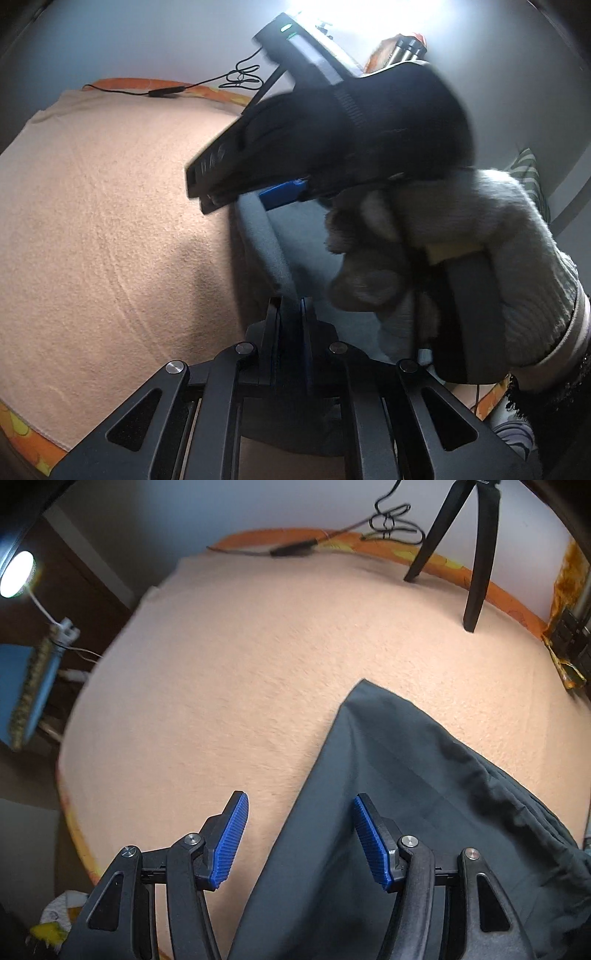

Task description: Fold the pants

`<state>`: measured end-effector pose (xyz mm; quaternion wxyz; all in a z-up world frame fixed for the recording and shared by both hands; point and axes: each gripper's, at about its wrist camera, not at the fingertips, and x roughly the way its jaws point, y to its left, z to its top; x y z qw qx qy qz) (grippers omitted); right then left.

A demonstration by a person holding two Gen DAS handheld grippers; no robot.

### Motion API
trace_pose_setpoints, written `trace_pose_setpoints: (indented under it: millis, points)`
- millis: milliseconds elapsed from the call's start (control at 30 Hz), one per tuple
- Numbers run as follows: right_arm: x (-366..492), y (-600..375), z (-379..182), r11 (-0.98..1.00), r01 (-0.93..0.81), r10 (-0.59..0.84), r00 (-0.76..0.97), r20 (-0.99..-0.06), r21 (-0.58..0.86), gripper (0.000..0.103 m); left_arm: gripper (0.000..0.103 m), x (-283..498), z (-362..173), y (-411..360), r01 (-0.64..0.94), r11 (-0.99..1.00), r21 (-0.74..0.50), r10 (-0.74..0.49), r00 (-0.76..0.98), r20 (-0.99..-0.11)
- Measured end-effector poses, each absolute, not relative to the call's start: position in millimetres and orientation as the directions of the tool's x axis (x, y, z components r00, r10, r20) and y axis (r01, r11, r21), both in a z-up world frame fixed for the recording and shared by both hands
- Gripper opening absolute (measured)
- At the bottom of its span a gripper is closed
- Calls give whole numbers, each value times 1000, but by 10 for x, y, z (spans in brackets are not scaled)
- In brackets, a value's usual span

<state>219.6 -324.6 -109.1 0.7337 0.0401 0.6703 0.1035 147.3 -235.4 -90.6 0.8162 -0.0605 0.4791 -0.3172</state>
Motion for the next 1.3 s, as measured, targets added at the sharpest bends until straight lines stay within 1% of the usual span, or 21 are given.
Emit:
trace_pose_setpoints:
  millis: [33,67,100,133,167,200,233,267,300,433,467,500,533,567,600,767,833,967,1067,1200,1300]
  points:
    - [2197,-3251,-1113,979,-100,188,75,-979,180,47,8,1470,-905,-2361,461,794,-396,-571,342,-746]
    - [2188,-3251,-1138,981,-105,169,73,-983,161,35,8,1468,-910,-2361,460,800,-385,-561,347,-751]
    - [2171,-3264,-1157,983,-107,158,77,-984,149,26,8,1471,-921,-2358,456,807,-377,-552,350,-757]
    - [2152,-3291,-1163,983,-104,158,85,-984,149,21,8,1476,-933,-2357,450,811,-373,-545,349,-763]
    - [2141,-3317,-1164,984,-99,159,90,-983,150,14,10,1482,-948,-2354,442,820,-365,-532,352,-770]
    - [2118,-3370,-1161,983,-86,172,97,-980,164,7,14,1486,-959,-2354,433,833,-345,-511,363,-779]
    - [2096,-3422,-1158,981,-74,186,103,-977,179,5,19,1494,-969,-2357,428,843,-326,-493,372,-787]
    - [2076,-3462,-1143,980,-67,194,113,-974,188,3,32,1497,-983,-2363,425,852,-306,-475,378,-795]
    - [2058,-3487,-1131,979,-66,197,120,-973,191,1,43,1502,-1001,-2366,419,860,-291,-458,385,-801]
    - [1975,-3612,-1047,974,-44,226,159,-961,221,0,43,1549,-1091,-2348,415,865,-283,-447,380,-810]
    - [1959,-3646,-1035,973,-35,232,166,-958,230,0,35,1558,-1108,-2350,413,863,-290,-452,378,-808]
    - [1938,-3691,-1019,969,-23,246,175,-953,246,0,16,1566,-1121,-2355,412,860,-302,-460,368,-808]
    - [1914,-3737,-998,964,-12,263,185,-947,265,0,11,1562,-1126,-2372,410,856,-315,-469,358,-808]
    - [1923,-3743,-962,961,-6,271,192,-943,275,0,10,1562,-1111,-2379,413,850,-326,-481,357,-801]
    - [1898,-3794,-930,958,1,279,211,-937,286,0,7,1538,-1071,-2396,423,844,-329,-491,365,-791]
    - [1810,-4030,-738,927,48,343,297,-891,373,0,6,1298,-788,-2590,521,784,-338,-570,388,-724]
    - [1692,-4250,-614,897,79,384,345,-856,435,0,6,1178,-666,-2693,565,754,-335,-604,393,-693]
    - [1495,-4630,-445,868,111,404,410,-818,484,0,6,974,-489,-2935,627,694,-354,-666,372,-647]
    - [1354,-4915,-336,846,144,402,459,-792,513,0,6,903,-424,-3110,655,660,-368,-696,349,-627]
    - [1084,-5350,-217,832,179,372,522,-767,525,0,5,765,-327,-3448,716,607,-343,-728,329,-602]
    - [893,-5666,-213,812,213,358,554,-752,543,0,5,677,-352,-3682,746,570,-343,-745,295,-598]
